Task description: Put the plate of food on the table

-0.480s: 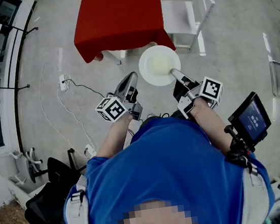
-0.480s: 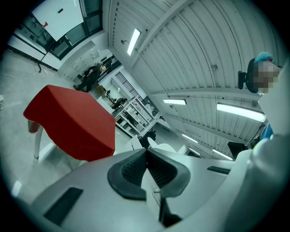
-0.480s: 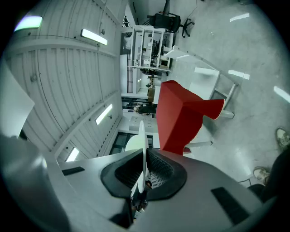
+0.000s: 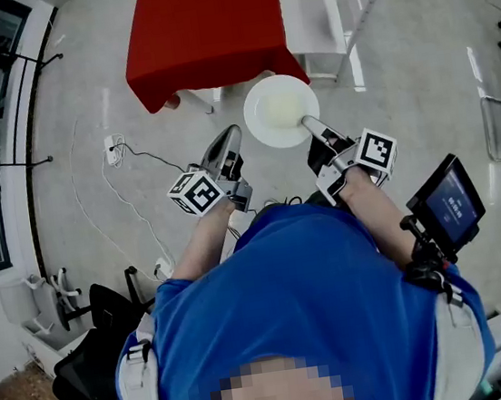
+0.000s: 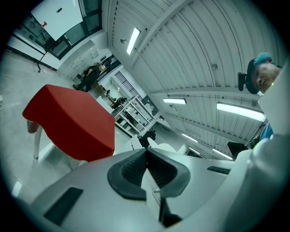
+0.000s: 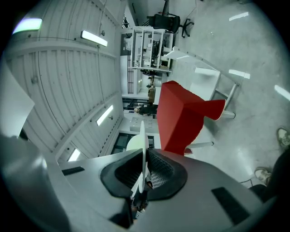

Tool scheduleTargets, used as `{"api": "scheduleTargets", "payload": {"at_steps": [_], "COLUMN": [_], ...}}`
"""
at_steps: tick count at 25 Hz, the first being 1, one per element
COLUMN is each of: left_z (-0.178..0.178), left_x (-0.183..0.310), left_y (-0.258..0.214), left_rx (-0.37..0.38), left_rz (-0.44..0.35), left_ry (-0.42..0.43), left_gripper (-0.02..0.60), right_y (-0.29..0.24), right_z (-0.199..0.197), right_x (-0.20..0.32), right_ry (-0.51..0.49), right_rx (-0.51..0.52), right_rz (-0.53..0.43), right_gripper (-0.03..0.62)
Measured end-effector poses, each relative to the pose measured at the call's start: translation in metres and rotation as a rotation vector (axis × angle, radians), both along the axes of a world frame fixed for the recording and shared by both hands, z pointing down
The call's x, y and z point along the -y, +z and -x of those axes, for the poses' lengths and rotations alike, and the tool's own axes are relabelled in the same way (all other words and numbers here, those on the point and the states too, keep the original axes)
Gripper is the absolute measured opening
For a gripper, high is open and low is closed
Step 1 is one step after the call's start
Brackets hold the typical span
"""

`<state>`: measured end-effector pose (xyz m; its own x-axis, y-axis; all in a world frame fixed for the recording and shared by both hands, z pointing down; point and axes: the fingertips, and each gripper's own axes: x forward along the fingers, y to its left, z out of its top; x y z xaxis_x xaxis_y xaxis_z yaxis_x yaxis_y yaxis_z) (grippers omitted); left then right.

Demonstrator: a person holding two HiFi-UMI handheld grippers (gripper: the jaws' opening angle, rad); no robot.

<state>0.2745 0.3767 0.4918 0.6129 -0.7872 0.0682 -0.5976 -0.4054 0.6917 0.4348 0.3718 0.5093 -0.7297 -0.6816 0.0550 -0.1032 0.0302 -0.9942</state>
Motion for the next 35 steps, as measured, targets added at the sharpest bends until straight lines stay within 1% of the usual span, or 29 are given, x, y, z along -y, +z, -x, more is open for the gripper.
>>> {"api": "scheduleTargets", "payload": {"at_steps": [10, 13, 17, 22, 24, 30, 35], "left_z": [0.004, 0.012, 0.031, 0.080, 0.089, 0.081, 0.081], "left_x": [-0.004, -0.003, -0.003, -0.022, -0.023, -0.014, -0.014], "left_y": [-0.004, -0.006, -0.003, 0.010, 0.011, 0.013, 0.010], "left_rx": [-0.006, -0.010, -0.012, -0.019, -0.020, -0.029, -0.038], "left_rz": [0.000, 0.000, -0.001, -0.005, -0.005, 0.010, 0.015], "left_ry": [-0.018, -0.022, -0.013, 0.023, 0.038, 0.070, 0.077], "left_gripper": [0.008, 0.008, 0.008, 0.008, 0.008, 0.008, 0.008], "right_y": [-0.003, -0.004, -0.002, 0.011, 0.013, 0.013, 0.010], "right_z": [-0.001, 0.005, 0.023, 0.072, 0.081, 0.071, 0.067], "right_x": [0.001, 0.005, 0.006, -0.015, -0.018, -0.014, -0.011], "right_ry": [0.010, 0.013, 0.025, 0.064, 0.078, 0.114, 0.132], "right_rx": [0.003, -0.003, -0.009, -0.016, -0.018, -0.026, -0.035], "right_rz": [0.013, 0.016, 0.017, 0.013, 0.013, 0.031, 0.035], "right_gripper": [0.020, 0.020, 0.020, 0.020, 0.020, 0.020, 0.020]}}
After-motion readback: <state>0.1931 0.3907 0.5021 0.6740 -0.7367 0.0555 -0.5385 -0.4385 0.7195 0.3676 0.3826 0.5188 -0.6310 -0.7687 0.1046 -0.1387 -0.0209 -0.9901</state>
